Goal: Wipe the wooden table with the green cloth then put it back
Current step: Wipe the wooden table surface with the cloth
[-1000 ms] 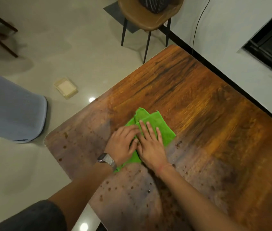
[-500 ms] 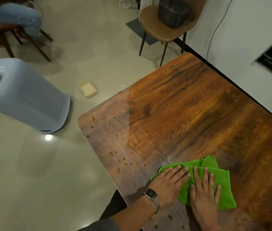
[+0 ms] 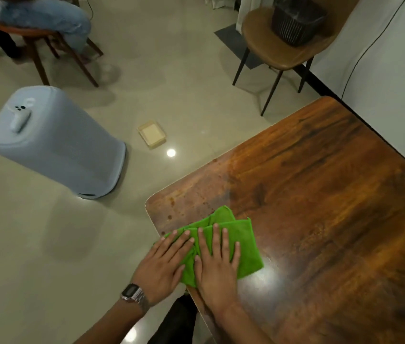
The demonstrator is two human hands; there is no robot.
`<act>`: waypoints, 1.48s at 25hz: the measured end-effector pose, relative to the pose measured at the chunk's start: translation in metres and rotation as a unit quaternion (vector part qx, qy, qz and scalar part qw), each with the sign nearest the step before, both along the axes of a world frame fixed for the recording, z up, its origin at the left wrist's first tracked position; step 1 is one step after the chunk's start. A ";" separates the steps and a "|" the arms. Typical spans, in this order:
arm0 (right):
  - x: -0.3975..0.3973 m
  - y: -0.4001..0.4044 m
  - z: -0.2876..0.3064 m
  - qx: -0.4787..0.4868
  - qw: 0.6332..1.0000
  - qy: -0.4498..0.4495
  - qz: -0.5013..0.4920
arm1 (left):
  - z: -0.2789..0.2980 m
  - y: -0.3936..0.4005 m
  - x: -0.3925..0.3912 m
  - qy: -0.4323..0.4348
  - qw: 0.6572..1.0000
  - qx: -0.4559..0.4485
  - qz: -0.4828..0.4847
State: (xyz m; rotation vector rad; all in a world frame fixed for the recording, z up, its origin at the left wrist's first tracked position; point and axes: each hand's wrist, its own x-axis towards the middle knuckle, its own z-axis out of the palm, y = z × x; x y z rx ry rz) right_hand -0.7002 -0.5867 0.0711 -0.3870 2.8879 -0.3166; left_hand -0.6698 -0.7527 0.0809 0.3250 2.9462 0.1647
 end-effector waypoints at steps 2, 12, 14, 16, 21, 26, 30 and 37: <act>-0.031 -0.031 -0.001 -0.012 1.000 0.016 0.024 | -0.003 -0.030 -0.021 0.003 0.999 -0.008 0.035; -0.212 -0.006 -0.011 0.017 0.994 0.055 0.089 | -0.005 0.000 -0.178 -0.023 0.996 0.053 0.072; -0.243 0.021 -0.010 0.034 0.996 0.050 0.062 | -0.005 0.026 -0.215 -0.028 0.996 0.064 0.063; -0.266 0.053 -0.009 0.041 0.998 0.053 0.017 | -0.004 0.057 -0.246 -0.031 0.996 0.069 0.039; -0.267 0.106 -0.009 0.049 0.992 0.053 -0.105 | -0.007 0.108 -0.260 -0.009 0.996 0.075 -0.055; -0.230 0.043 -0.013 0.046 0.991 0.075 -0.101 | -0.010 0.052 -0.224 -0.004 0.997 0.074 -0.032; -0.183 -0.042 -0.013 0.022 0.998 0.061 -0.018 | -0.007 -0.025 -0.152 -0.001 0.997 0.060 0.057; -0.075 -0.115 -0.008 0.008 0.992 0.037 0.124 | -0.021 -0.048 -0.017 0.002 0.961 0.156 0.230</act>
